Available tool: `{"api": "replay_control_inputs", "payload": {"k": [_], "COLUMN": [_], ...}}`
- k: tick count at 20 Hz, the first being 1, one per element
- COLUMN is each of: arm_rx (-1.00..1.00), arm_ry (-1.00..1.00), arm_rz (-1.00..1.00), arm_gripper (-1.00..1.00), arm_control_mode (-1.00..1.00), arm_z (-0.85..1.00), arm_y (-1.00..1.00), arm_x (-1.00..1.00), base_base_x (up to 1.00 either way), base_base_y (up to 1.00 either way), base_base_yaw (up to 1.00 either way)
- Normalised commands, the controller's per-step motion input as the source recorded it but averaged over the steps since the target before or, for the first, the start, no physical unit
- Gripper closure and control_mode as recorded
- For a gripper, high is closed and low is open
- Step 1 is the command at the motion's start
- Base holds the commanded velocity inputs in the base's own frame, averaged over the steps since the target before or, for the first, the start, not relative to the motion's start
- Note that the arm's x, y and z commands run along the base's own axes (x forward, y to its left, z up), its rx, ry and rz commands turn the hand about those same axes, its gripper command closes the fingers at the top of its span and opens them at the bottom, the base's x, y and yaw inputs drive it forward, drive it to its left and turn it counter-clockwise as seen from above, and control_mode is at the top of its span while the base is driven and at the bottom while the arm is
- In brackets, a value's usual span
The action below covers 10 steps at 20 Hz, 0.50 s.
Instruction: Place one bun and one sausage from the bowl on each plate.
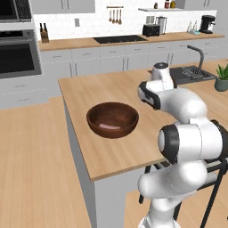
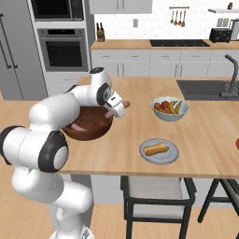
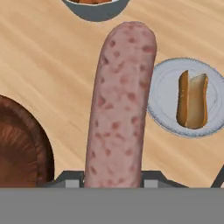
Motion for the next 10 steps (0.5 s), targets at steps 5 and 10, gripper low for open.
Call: {"api": "replay_control_inputs", "payload": {"k": [5, 10], "arm_rx": [0.12, 0.12], "arm_ry": [0.12, 0.01], "arm_rz": [-0.32, -0.33], "arm_gripper": [1.0, 1.0], "arm_control_mode": [-1.0, -1.0], "arm_z": [-0.53, -0.93], "arm_y": [-1.0, -1.0], "arm_x": [-0.53, -0.45], "base_base_x": [0.0, 0.0], "base_base_y": [0.0, 0.0], "base_base_yaw": [0.0, 0.0]}}
